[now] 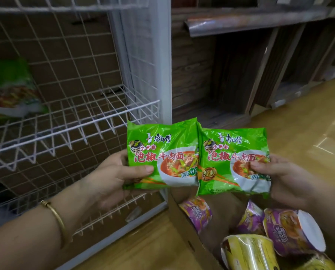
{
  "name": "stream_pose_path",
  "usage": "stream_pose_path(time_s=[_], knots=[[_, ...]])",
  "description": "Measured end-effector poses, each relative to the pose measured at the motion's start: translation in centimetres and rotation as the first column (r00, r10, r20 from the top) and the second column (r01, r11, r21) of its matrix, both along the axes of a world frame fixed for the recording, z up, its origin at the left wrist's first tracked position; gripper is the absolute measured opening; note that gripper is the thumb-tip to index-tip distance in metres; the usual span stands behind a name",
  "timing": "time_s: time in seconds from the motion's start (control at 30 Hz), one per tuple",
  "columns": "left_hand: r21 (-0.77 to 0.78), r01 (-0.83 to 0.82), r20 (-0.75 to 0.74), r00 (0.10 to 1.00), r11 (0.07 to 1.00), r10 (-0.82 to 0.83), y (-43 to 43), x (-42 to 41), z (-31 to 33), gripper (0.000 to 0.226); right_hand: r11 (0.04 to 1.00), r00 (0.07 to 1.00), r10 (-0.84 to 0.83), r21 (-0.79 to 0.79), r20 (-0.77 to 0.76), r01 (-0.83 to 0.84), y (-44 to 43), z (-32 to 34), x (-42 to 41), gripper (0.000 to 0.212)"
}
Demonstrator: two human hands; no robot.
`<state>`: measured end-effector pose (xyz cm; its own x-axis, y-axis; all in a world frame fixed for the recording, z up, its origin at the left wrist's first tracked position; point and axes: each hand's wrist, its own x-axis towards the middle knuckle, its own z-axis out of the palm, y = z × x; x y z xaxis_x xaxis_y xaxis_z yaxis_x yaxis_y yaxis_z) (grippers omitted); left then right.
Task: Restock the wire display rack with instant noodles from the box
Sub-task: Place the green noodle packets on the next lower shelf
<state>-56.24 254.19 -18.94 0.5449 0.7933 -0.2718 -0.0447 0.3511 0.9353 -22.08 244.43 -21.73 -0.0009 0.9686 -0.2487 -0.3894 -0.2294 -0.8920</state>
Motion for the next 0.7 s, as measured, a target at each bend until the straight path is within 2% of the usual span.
stream_pose_path(time_s=[0.1,0.3,0.33,0.4,0.43,0.47,0.57,0.7], knots=[[0.057,0.007,0.029,1.0,0.998,-0.009,-0.4,-0.9,2.7,0.055,1.0,0.999,-0.02,0.023,0.026,0.02,-0.1,2.4,-0.8,0.088],[0.144,-0.054,0.089,0.995,0.988,0.042,-1.1,-4.1,8.2,0.054,0.988,0.999,-0.022,0.155,0.048,0.015,0.6,7.7,-4.7,0.079],[0.154,-0.076,0.091,0.994,0.985,0.062,-1.1,-5.1,9.0,0.054,0.986,0.998,-0.012,0.167,0.058,0.002,1.1,8.5,-5.8,0.07],[0.176,-0.109,0.09,0.991,0.978,0.094,-1.1,-7.2,10.4,0.052,0.979,1.0,0.028,0.201,0.014,-0.03,2.0,10.2,-8.1,0.028],[0.19,-0.124,0.083,0.991,0.974,0.11,-1.0,-8.4,11.1,0.052,0.977,1.0,0.025,0.212,0.0,-0.025,2.5,10.9,-9.3,0.023],[0.202,-0.138,0.074,0.989,0.969,0.126,-1.0,-9.7,11.6,0.052,0.976,0.999,0.049,0.213,0.018,-0.052,3.0,11.5,-10.5,0.024],[0.226,-0.21,0.051,0.978,0.951,0.203,-0.9,-13.8,12.8,0.053,0.971,0.992,0.09,0.214,0.088,-0.107,5.0,13.1,-14.4,0.049],[0.236,-0.342,0.071,0.94,0.91,0.335,-0.8,-19.2,13.4,0.06,0.968,0.985,0.111,0.211,0.13,-0.137,8.2,14.5,-20.0,0.047]])
